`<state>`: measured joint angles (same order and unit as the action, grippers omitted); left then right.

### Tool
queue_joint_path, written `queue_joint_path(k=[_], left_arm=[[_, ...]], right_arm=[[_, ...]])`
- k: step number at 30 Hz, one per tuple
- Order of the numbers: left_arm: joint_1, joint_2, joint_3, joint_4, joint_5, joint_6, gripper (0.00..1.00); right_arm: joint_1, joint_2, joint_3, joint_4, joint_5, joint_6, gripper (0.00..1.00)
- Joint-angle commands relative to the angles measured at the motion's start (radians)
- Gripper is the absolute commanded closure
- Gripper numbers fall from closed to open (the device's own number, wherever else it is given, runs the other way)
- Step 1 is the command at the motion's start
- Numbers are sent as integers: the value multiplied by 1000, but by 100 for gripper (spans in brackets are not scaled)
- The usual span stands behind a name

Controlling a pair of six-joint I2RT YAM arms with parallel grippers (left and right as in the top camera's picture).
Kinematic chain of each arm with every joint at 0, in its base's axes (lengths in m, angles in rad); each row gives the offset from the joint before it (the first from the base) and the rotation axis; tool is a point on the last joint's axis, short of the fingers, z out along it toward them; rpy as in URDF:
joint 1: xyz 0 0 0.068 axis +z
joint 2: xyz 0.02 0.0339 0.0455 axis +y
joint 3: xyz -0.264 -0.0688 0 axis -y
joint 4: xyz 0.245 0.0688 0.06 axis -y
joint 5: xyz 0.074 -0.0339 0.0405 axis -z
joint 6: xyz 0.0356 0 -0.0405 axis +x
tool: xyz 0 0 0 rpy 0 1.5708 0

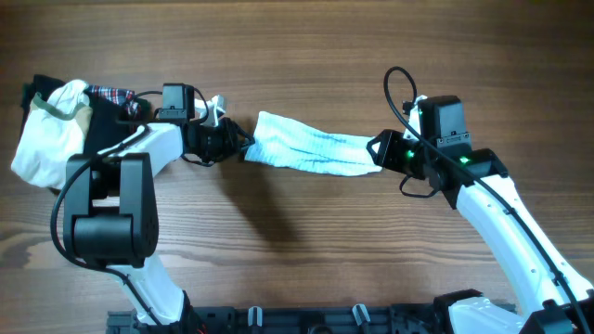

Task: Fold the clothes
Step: 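Move the right gripper toward the left gripper to fold the strip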

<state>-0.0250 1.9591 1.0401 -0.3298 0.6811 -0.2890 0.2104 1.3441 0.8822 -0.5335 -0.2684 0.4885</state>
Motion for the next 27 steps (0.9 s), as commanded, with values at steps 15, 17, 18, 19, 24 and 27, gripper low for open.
queue_joint_path(k=[15,17,18,19,24,27], left_arm=[[-12,66,-40,-2,-141,27,23],[-12,66,-40,-3,-141,27,23],[-12,66,-40,-3,-141,27,23],[-12,66,-40,-3,-141,27,23],[-12,66,-40,-13,-141,27,23],[-12,66,-40,-20,-141,27,23]], right_arm=[[37,180,-5,100,83,-55,96],[45,289,-5,222,-9,-151,96],[47,316,-5,249,-29,-163,96],[48,362,-5,294,-48,-174,96],[48,503,-5,428,-158,-197,96],[48,527,-5,405,-97,-156,96]])
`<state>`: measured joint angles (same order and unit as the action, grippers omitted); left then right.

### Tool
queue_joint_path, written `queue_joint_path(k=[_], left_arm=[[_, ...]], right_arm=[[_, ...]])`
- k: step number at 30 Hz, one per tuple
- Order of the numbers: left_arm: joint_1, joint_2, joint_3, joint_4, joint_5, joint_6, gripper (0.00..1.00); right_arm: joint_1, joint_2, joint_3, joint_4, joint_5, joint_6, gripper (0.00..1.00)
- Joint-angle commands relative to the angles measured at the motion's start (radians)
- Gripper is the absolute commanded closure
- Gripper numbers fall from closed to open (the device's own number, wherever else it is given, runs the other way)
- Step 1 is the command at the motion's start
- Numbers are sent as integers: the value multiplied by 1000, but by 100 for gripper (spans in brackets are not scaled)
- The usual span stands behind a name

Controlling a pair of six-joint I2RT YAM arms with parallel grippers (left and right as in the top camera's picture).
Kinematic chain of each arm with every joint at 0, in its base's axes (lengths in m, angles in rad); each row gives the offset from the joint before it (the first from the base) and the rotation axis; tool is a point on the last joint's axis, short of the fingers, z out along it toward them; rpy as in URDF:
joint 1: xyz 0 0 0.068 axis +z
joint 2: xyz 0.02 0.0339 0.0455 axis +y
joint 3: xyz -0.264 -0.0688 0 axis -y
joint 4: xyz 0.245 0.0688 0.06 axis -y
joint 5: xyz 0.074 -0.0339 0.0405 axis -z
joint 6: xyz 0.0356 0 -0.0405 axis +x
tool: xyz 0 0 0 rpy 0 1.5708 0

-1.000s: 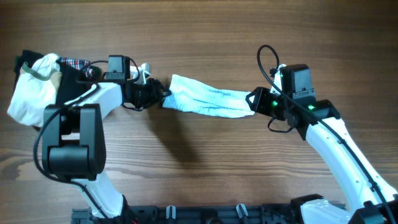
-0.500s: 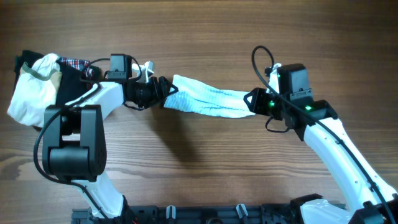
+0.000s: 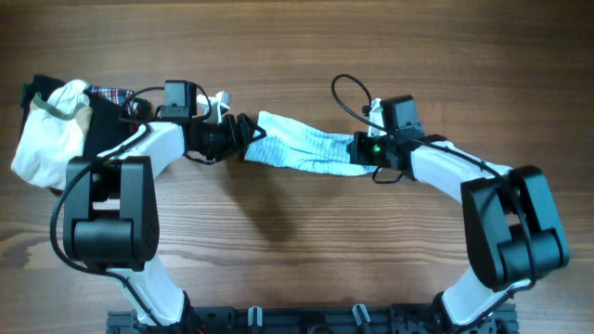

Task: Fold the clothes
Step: 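Move the right gripper toward the left gripper to fold the strip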

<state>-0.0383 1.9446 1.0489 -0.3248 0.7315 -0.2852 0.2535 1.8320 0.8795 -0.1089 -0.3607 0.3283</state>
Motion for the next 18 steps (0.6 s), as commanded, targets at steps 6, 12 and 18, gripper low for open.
queue_joint_path(k=[6,12,18], left_arm=[[-3,81,-48,-14,-239,47,24],[-85,81,-48,13,-296,46,45],[-154,81,-48,13,-412,42,85]], right_arm=[[5,50,-3,-60,47,12,96],[5,50,-3,-68,47,12,96],[5,50,-3,-73,47,13,96]])
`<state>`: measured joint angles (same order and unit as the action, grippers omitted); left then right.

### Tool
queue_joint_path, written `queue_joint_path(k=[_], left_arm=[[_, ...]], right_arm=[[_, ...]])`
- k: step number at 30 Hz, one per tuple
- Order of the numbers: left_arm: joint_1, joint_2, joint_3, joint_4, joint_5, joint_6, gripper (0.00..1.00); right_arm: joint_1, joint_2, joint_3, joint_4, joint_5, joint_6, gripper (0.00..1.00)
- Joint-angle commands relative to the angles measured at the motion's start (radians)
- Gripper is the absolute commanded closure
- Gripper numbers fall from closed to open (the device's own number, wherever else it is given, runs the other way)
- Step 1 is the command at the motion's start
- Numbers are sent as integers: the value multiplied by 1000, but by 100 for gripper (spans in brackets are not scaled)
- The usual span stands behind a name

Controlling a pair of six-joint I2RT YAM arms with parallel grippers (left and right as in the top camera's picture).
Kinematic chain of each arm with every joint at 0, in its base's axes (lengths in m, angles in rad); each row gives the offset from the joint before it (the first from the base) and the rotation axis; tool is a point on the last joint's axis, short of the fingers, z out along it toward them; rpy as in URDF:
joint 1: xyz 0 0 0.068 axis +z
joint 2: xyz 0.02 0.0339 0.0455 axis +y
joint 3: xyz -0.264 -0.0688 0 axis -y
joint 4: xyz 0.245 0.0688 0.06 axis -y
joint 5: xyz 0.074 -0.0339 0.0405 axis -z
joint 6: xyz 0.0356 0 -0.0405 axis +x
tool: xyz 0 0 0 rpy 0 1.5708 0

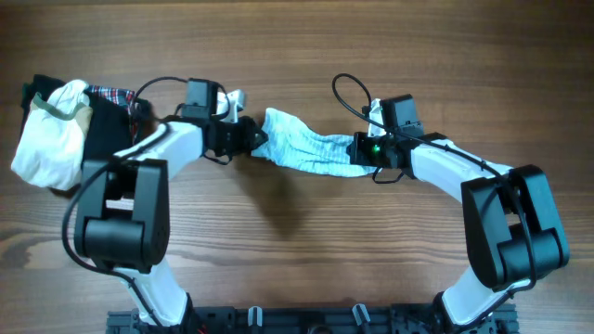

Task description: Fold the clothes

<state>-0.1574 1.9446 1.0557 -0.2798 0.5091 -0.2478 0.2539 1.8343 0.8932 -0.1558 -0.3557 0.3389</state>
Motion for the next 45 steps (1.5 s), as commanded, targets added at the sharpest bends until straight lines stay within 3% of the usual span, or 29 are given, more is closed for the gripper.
queue_joint_path(k=[1,10,19,26,32,39,45], left_arm=[[-37,81,-55,-32,-190,5,95],[5,-28,-53,-114,-197,-3,96],[16,-308,-53,-223,-253,5,96],[-105,-354,-53,-241,-249,-19,96],[-256,-354,-26,-226,-251,-30,96],[-370,-354,6,-214,-261,-68,96],[-426,-354,90,-214,-261,-131,96]], right_arm=[[5,48,-16,-26,42,2,96],[0,24,-16,-51,41,4,96],[0,-239,-16,-112,42,2,96],[0,-316,-16,-157,52,2,96],[-26,-316,-16,-287,354,186,96],[-165,-316,-16,-364,319,240,96],[-198,-316,-16,-392,281,236,96]])
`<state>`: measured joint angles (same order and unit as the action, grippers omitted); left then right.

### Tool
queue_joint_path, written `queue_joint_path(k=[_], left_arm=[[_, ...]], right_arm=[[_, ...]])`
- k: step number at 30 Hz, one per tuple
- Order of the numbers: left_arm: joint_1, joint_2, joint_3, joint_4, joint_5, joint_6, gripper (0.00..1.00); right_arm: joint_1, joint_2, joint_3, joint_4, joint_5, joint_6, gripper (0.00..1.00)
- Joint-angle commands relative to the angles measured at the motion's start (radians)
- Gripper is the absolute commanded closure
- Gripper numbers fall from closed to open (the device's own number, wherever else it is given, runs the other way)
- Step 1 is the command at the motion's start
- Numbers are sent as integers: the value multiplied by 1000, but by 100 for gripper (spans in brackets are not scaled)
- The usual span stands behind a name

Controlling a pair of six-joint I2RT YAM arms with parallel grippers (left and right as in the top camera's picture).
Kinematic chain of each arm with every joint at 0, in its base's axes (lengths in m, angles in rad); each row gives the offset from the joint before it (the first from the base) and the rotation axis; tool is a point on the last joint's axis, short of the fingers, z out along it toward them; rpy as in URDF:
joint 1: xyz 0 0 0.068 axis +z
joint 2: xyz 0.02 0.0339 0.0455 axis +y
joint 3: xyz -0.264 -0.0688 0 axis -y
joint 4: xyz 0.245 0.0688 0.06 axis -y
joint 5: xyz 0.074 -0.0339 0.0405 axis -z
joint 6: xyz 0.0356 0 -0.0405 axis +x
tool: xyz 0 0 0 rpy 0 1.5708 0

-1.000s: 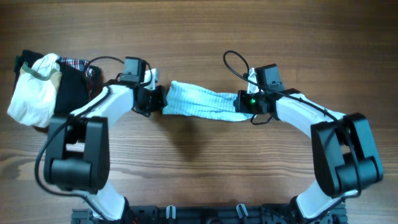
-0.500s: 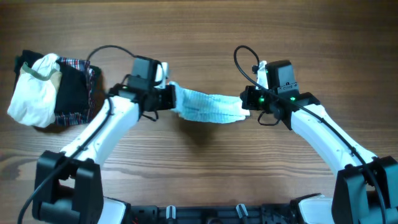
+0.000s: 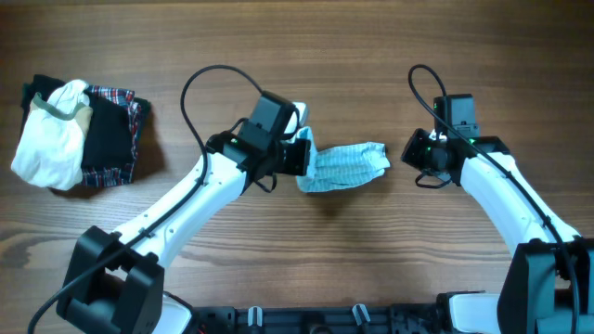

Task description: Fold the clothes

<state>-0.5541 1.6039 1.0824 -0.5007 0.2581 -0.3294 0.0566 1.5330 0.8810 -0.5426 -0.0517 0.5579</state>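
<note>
A light blue striped cloth (image 3: pixel 348 166) lies bunched and shortened at the table's middle. My left gripper (image 3: pixel 304 159) is at its left end, shut on that end. A white edge of fabric shows just above the gripper. My right gripper (image 3: pixel 409 150) hovers a short way right of the cloth's right end. It does not touch the cloth, its fingers look spread, and nothing is between them.
A pile of clothes sits at the far left: a white garment (image 3: pixel 46 139) on top of a black one (image 3: pixel 107 134) and a plaid one (image 3: pixel 130 102). The wooden table (image 3: pixel 306 56) stretches around the cloth.
The right gripper has let go of the cloth and sits further right. The left gripper has moved right with its end, so the cloth is now short and bunched instead of stretched.
At first the cloth was stretched between both grippers, left end near the pile and right end at mid right. Then the right gripper stood closer in, the cloth sagging, and the left edged right. Now only the left gripper holds it, at the centre.
</note>
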Motion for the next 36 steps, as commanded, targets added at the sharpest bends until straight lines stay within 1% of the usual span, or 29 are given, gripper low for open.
queue_joint_path(k=[1,5,12,15,17,21,23,27,32,36], left_arm=[[-38,-13,72,6,-10,-51,96],[-86,-12,84,29,-27,-99,96],[-135,2,84,78,-32,-99,96],[-151,39,84,108,-51,-99,96],[-156,73,84,124,-50,-105,96],[-179,114,84,187,-51,-106,96],[-194,132,84,226,-50,-125,96],[-217,162,84,252,-73,-129,96],[-235,215,85,349,-73,-154,96],[-253,262,85,382,-73,-177,96]], right_arm=[[-1,-15,-4,-6,-24,18,96],[-1,-15,-4,-20,-23,33,96],[-1,-15,-4,-44,-28,74,96],[-8,-15,-4,-38,-31,74,96],[-34,-26,-2,1,-33,72,96],[-92,-71,13,7,-129,42,96],[-113,-100,15,-1,-153,27,96],[-113,-113,15,-19,-152,18,96],[-113,-113,15,-28,-160,21,96],[-113,-113,15,-30,-160,21,96]])
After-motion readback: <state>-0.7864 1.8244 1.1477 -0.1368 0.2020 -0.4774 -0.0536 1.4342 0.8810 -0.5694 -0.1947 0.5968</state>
